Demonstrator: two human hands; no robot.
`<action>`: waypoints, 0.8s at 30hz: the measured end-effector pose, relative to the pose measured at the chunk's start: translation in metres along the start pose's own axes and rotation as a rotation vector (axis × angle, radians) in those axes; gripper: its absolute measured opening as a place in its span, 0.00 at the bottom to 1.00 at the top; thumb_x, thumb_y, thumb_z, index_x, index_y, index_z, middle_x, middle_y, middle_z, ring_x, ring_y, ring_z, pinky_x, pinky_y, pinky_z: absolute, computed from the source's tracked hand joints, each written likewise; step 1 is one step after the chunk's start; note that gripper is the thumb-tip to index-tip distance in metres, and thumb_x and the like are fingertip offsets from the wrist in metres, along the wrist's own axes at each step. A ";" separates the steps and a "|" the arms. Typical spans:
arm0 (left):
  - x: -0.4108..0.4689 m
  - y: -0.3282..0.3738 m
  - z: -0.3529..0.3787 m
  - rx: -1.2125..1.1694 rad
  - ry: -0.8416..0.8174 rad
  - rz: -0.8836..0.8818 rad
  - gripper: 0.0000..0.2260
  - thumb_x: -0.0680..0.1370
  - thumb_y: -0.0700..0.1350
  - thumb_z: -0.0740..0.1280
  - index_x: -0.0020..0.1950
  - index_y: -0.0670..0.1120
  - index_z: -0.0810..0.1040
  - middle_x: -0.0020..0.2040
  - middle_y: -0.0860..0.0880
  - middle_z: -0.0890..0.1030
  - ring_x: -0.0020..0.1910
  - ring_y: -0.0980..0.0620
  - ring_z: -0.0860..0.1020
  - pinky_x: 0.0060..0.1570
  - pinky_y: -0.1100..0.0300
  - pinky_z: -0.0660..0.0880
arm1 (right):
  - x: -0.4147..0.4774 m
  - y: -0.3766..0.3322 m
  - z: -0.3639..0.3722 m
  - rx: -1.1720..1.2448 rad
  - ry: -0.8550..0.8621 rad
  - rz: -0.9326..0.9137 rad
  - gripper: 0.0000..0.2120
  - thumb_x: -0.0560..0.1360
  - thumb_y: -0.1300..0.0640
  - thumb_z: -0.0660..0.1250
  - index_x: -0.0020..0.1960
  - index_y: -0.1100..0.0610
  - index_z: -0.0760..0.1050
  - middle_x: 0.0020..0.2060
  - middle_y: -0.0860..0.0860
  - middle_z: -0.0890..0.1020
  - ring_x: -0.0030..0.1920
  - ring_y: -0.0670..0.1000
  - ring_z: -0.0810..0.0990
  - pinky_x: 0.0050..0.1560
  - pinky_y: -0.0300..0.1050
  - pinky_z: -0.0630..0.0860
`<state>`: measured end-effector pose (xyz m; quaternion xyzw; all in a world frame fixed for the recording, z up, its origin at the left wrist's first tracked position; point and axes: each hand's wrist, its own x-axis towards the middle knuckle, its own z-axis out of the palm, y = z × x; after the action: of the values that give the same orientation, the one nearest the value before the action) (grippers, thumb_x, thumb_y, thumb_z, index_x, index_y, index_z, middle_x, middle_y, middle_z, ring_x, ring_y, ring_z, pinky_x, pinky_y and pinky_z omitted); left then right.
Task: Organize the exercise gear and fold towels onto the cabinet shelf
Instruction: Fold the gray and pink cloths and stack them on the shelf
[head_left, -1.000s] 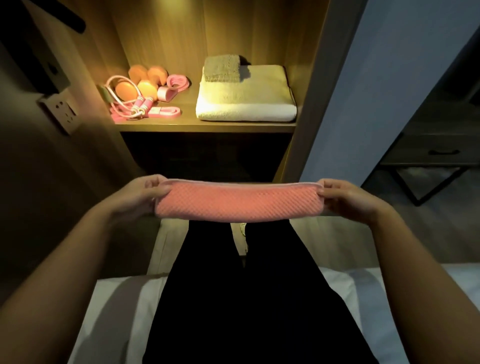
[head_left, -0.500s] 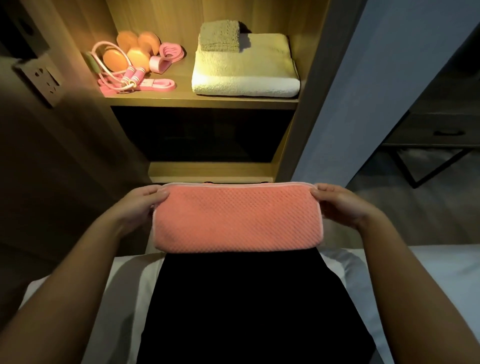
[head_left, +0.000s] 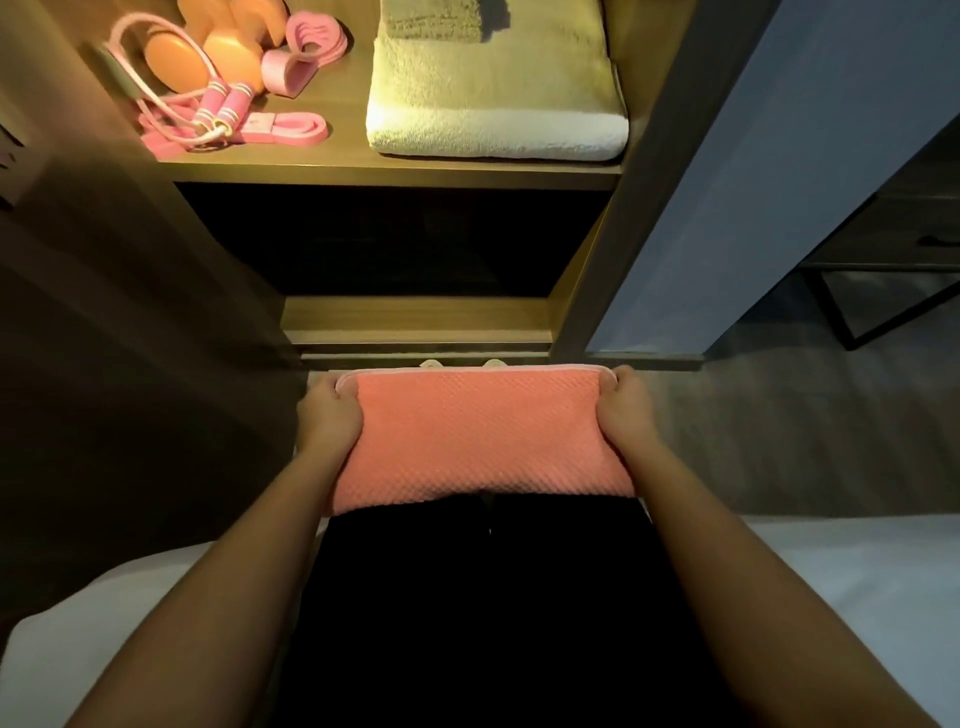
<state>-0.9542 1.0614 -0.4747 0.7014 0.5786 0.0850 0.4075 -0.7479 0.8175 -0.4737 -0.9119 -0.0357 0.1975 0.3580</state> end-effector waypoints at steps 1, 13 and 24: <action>0.002 -0.001 0.003 0.015 -0.005 -0.015 0.10 0.83 0.50 0.58 0.56 0.48 0.76 0.51 0.47 0.78 0.50 0.46 0.77 0.51 0.49 0.76 | 0.002 0.001 0.003 -0.005 -0.001 0.019 0.15 0.82 0.53 0.53 0.59 0.60 0.74 0.54 0.58 0.79 0.51 0.55 0.76 0.51 0.48 0.71; 0.014 0.000 0.004 -0.133 -0.255 -0.345 0.17 0.80 0.57 0.62 0.63 0.48 0.70 0.58 0.44 0.75 0.48 0.47 0.76 0.41 0.54 0.73 | 0.010 0.010 0.001 0.140 -0.210 0.178 0.10 0.80 0.50 0.61 0.50 0.57 0.75 0.43 0.51 0.78 0.43 0.50 0.75 0.36 0.43 0.67; 0.020 0.006 -0.003 -0.184 -0.155 -0.319 0.14 0.81 0.54 0.60 0.61 0.46 0.75 0.50 0.45 0.78 0.45 0.48 0.77 0.37 0.54 0.71 | 0.011 -0.007 -0.028 0.547 -0.329 0.524 0.13 0.76 0.64 0.68 0.59 0.59 0.72 0.48 0.57 0.79 0.43 0.53 0.79 0.35 0.46 0.76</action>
<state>-0.9452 1.0803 -0.4751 0.5649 0.6391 0.0176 0.5216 -0.7268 0.8070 -0.4542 -0.7175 0.1947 0.4276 0.5142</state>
